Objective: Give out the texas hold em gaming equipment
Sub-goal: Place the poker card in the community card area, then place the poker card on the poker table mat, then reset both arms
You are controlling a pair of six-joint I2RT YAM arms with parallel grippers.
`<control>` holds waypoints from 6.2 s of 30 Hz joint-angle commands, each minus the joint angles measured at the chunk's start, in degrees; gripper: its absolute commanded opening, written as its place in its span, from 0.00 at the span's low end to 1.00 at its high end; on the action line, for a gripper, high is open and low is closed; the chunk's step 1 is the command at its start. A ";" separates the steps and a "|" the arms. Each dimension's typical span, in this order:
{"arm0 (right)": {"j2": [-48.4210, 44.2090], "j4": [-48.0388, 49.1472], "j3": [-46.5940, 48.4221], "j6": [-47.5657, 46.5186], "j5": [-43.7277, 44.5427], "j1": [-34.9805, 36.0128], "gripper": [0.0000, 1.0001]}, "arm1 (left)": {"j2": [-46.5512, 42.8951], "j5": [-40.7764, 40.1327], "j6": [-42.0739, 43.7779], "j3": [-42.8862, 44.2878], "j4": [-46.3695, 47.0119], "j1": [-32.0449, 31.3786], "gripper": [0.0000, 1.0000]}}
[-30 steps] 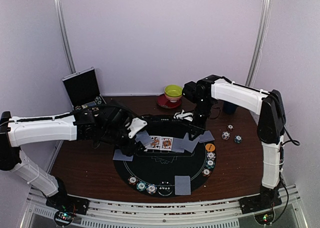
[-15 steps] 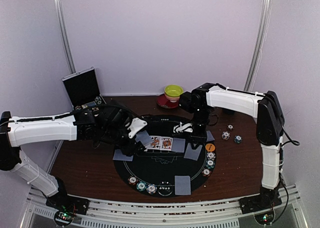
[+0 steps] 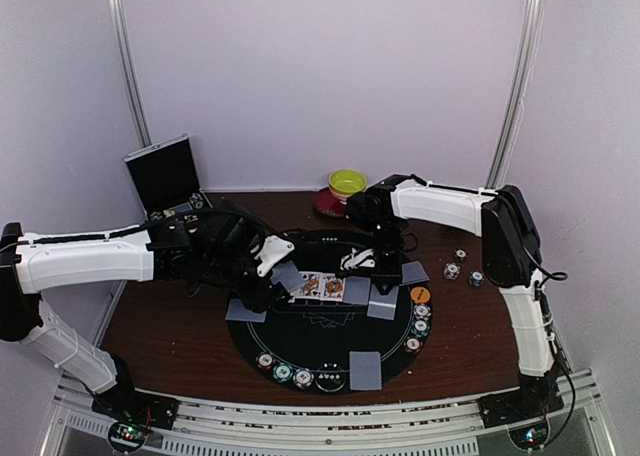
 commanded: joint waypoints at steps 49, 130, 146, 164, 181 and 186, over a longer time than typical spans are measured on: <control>0.99 6.20 6.83 3.96 14.47 -1.40 0.86 | -0.22 0.53 0.36 0.15 2.76 -0.28 0.63; -36.51 43.98 -28.31 32.16 7.61 -16.78 1.00 | 68.67 10.63 -10.28 68.36 4.59 15.74 0.66; -36.16 44.00 -28.40 31.82 6.98 -16.88 1.00 | 70.54 5.69 -8.08 67.98 6.93 15.66 0.73; -39.97 43.88 -27.27 34.06 7.44 -19.79 1.00 | 55.37 0.89 -8.29 58.92 1.96 14.36 0.98; -65.31 46.45 -44.37 37.54 10.50 -21.97 1.00 | 4.00 -15.81 -16.52 15.34 -2.16 13.25 0.98; -75.76 52.16 -55.85 38.92 11.22 -21.97 1.00 | -8.74 -21.04 -18.34 3.55 -1.80 13.25 0.98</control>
